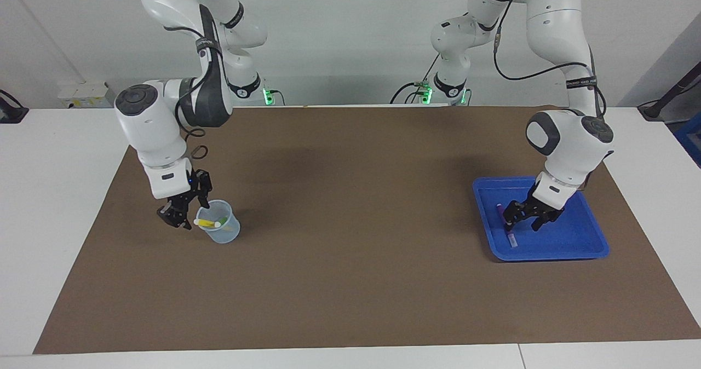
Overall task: Right arm passes pens to left for tray arrangement
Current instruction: 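Release the purple pen in the tray while the right gripper reaches the cup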
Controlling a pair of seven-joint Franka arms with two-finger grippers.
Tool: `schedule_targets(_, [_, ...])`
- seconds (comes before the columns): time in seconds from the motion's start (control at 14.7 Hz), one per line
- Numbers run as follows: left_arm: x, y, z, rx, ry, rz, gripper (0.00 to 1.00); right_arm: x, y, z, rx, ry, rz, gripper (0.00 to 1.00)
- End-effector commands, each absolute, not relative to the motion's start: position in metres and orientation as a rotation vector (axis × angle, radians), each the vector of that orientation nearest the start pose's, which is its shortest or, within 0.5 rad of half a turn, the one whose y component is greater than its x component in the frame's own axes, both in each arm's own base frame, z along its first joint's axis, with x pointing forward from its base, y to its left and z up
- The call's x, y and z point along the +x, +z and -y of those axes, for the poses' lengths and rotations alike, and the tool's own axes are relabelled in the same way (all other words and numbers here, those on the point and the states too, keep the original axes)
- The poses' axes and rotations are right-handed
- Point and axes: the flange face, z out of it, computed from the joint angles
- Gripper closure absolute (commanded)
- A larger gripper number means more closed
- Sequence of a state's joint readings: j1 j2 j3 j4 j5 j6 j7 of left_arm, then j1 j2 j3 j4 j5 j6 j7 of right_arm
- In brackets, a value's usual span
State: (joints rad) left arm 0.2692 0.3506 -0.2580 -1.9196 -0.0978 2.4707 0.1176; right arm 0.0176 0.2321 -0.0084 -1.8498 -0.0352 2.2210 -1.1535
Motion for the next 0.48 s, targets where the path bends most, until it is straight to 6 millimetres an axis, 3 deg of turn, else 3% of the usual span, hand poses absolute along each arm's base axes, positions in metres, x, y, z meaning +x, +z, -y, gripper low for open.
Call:
schedule_targets(0.0, [0.638, 0.352, -0.022, -3.236, -0.387, -0.031, 0.01, 0.624, 0.407, -0.001, -2.653, -0.108, 1.91, 0.38])
schedule_targets(0.14, [0.638, 0.356, -0.023, -3.233, -0.397, -0.037, 0.01, 0.624, 0.407, -0.001, -2.601, -0.093, 2.006, 0.44])
schedule_targets(0.2, [0.636, 0.367, -0.024, -3.222, -0.423, -0.048, 0.01, 0.625, 0.408, -0.001, -2.56, -0.099, 2.07, 0.46])
schedule_targets(0.41, [0.632, 0.379, -0.027, -3.208, -0.43, -0.089, 0.01, 0.626, 0.409, -0.003, -2.504, -0.08, 2.169, 0.47])
